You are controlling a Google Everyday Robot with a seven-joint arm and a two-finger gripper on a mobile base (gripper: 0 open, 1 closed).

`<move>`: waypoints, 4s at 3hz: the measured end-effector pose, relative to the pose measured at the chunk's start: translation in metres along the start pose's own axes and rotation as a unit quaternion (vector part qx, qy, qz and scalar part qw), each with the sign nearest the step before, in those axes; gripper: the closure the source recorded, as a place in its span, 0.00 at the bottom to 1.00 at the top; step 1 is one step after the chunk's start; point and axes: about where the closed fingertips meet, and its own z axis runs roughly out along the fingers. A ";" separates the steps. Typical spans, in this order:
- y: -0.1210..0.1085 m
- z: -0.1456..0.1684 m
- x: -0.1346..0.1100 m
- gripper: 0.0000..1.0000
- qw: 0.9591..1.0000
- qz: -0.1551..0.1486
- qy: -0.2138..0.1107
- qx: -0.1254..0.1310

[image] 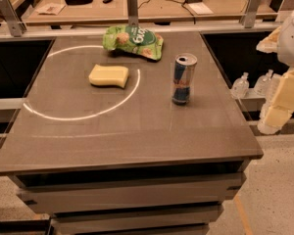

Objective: Move sponge near green rice chip bag

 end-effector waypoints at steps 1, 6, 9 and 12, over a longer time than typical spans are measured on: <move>0.000 0.000 0.000 0.00 1.000 0.000 0.000 0.000; 0.029 0.046 -0.160 0.00 0.989 -0.095 -0.113 0.000; -0.001 0.077 -0.209 0.00 0.989 -0.047 -0.139 0.022; 0.043 0.107 -0.237 0.00 0.970 0.098 -0.213 -0.064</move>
Offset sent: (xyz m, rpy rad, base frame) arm -0.0040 0.0216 -0.0030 0.0292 -0.0071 0.0543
